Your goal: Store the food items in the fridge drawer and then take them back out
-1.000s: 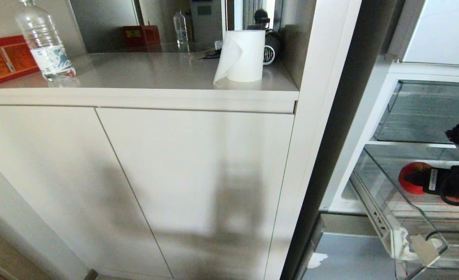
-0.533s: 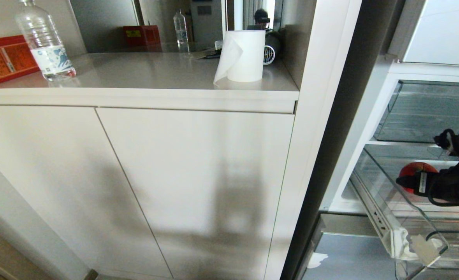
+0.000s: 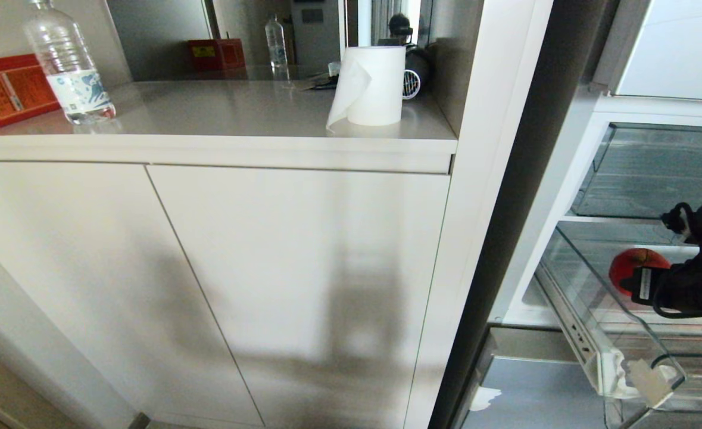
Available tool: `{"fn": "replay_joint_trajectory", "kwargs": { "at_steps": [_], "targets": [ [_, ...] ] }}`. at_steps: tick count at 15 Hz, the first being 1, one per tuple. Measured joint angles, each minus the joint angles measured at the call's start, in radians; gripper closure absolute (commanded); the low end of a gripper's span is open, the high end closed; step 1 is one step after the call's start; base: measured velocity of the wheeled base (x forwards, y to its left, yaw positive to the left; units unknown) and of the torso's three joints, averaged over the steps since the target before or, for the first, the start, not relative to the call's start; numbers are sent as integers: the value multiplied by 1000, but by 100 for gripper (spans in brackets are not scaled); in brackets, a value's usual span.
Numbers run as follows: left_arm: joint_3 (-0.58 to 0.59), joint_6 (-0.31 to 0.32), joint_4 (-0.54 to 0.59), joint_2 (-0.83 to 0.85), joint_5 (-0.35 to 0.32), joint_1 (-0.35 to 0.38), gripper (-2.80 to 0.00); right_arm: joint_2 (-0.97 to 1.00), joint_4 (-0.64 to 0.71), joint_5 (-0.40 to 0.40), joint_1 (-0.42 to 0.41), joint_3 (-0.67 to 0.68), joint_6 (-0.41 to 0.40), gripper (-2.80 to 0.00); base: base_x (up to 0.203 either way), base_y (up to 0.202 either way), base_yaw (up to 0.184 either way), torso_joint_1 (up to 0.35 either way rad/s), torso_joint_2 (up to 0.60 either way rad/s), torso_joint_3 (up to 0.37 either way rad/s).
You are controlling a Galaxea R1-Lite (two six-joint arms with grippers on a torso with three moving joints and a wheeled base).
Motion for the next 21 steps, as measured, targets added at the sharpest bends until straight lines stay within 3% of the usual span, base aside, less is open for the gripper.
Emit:
{"fn": "replay_joint_trajectory", "kwargs": {
  "at_steps": [13, 14, 21],
  "targets": [
    [0, 0, 0, 0, 1, 0, 0, -179, 9, 9, 1, 43, -41, 0, 0, 0, 0, 0, 0, 0],
    [0, 0, 0, 0, 0, 0, 0, -174, 9, 10, 0, 44, -40, -280, 0, 0, 0, 0, 0, 0],
    [0, 0, 0, 0, 0, 0, 0, -158, 0, 11, 0, 36, -33, -280, 0, 0, 0, 0, 0, 0]
  ]
}}
